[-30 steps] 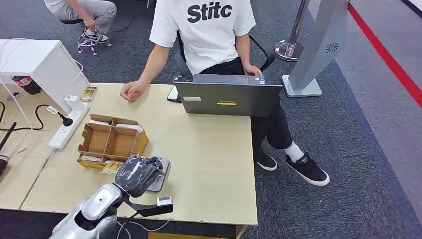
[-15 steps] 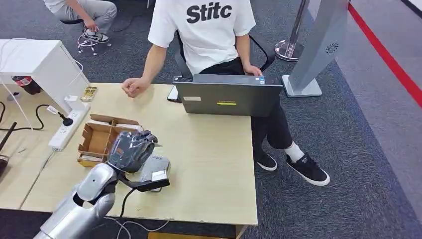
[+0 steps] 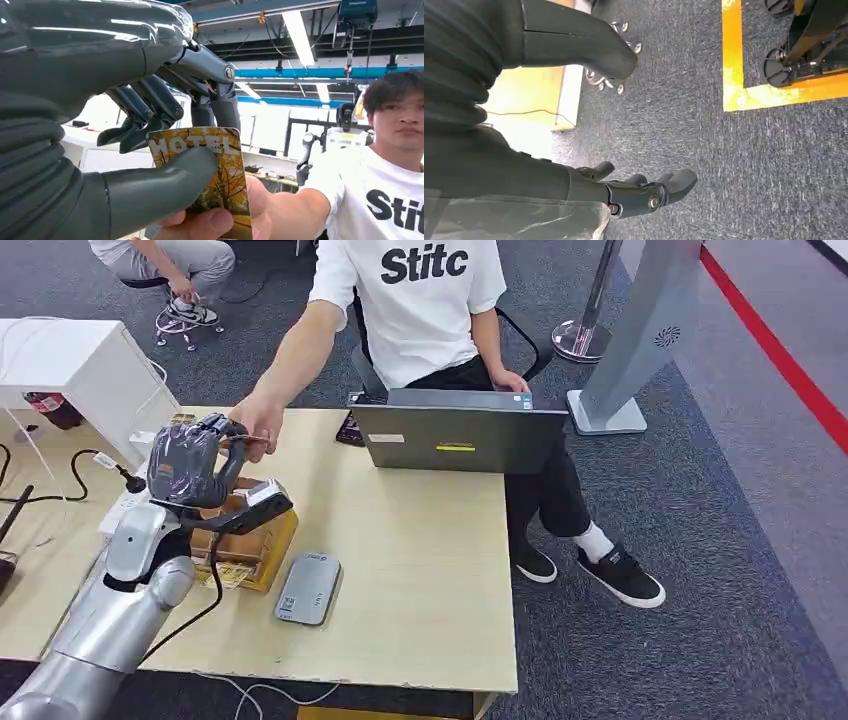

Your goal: Pass the card to the sensor for recognition and then transmit it.

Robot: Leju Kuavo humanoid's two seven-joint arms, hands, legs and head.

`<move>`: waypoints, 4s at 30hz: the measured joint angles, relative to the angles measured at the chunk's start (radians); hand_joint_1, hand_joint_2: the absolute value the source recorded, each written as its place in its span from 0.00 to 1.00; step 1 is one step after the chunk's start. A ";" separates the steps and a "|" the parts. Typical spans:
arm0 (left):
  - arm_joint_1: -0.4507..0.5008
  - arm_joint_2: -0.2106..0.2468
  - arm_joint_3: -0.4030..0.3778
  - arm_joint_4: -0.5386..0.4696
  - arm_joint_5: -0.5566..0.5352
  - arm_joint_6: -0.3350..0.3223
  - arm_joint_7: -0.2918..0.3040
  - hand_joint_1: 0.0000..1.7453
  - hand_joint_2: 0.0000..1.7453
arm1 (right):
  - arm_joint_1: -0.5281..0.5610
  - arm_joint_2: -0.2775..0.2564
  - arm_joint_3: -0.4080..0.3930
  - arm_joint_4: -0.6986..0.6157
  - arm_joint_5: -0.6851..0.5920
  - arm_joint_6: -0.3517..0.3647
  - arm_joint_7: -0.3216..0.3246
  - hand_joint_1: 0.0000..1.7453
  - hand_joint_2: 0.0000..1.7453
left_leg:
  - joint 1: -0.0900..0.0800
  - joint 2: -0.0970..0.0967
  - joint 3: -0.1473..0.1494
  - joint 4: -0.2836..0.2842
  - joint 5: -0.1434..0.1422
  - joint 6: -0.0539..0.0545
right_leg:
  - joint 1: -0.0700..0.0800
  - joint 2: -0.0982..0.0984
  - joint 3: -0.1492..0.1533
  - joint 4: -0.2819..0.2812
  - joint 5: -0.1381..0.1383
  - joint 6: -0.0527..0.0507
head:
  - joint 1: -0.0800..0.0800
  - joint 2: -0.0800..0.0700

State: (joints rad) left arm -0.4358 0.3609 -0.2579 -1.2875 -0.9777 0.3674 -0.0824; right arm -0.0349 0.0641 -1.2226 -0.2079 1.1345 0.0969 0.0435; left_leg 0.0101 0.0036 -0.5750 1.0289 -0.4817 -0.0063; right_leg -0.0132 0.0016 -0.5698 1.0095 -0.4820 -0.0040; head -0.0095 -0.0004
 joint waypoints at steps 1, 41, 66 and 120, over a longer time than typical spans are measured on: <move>-0.001 0.000 0.002 0.003 0.000 0.000 -0.002 1.00 1.00 | 0.000 0.000 0.000 0.000 0.000 0.000 0.000 0.00 1.00 | 0.000 0.000 0.000 0.000 0.000 0.000 | 0.000 0.000 0.000 0.000 0.000 0.000 | 0.000 0.000; 0.589 0.115 -0.128 -0.422 -0.340 0.013 -0.037 0.00 1.00 | 0.004 0.004 -0.093 0.005 -0.047 -0.002 -0.012 0.00 1.00 | 0.001 0.002 0.000 -0.001 -0.004 0.000 | 0.000 0.002 0.000 0.000 -0.003 0.001 | 0.000 0.000; 0.579 0.095 0.083 -0.077 -0.198 0.278 -0.072 0.00 1.00 | 0.003 0.007 -0.100 0.005 0.000 0.000 -0.011 0.00 1.00 | 0.000 0.001 0.000 0.000 -0.004 0.000 | 0.000 0.001 0.000 0.000 -0.003 0.001 | 0.000 0.000; 0.254 0.069 0.169 0.002 -0.031 0.172 -0.174 1.00 1.00 | 0.001 -0.004 -0.082 0.005 0.091 -0.017 -0.026 0.00 1.00 | 0.001 -0.001 0.000 0.001 -0.001 0.000 | 0.001 -0.001 0.000 0.000 -0.002 0.000 | 0.000 0.000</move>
State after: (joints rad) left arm -0.1820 0.4303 -0.0889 -1.2852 -1.0086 0.5393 -0.2567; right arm -0.0340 0.0599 -1.3050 -0.2029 1.2253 0.0797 0.0179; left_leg 0.0109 0.0022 -0.5751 1.0294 -0.4829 -0.0068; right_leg -0.0126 0.0003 -0.5696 1.0092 -0.4835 -0.0040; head -0.0095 -0.0004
